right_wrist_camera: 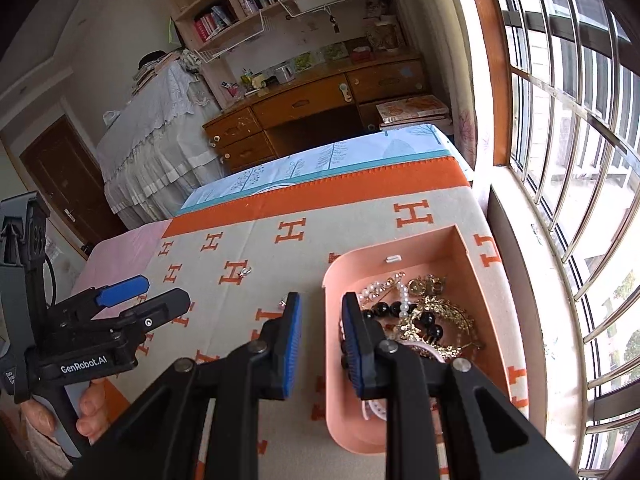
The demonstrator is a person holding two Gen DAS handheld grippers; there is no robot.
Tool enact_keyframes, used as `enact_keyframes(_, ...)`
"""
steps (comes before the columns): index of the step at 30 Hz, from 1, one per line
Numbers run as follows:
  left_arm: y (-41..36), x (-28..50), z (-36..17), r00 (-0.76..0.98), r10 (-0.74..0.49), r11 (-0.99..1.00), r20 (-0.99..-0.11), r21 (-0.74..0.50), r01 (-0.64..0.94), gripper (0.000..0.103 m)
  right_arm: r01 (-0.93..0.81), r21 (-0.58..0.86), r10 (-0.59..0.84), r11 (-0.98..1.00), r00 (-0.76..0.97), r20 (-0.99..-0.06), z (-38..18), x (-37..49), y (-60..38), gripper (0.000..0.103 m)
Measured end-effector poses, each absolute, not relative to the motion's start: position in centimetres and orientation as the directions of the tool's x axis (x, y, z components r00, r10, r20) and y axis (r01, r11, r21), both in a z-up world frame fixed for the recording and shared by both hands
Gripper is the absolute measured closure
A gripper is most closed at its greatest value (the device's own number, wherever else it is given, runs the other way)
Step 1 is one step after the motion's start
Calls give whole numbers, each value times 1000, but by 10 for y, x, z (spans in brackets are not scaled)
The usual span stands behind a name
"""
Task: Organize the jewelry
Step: 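Withdraw both grippers from the box and move them over the two rings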
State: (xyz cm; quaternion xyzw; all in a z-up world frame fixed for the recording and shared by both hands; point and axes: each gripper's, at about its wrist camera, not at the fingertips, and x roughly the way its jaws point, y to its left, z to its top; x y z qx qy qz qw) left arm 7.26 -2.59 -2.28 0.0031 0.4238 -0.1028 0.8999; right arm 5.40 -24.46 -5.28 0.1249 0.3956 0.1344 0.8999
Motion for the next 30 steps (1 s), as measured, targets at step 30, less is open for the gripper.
enact_keyframes(30, 79, 131, 28, 725, -45, 999, -687, -36, 27, 1, -305, 173, 320, 937, 544, -776, -3, 127, -130, 69)
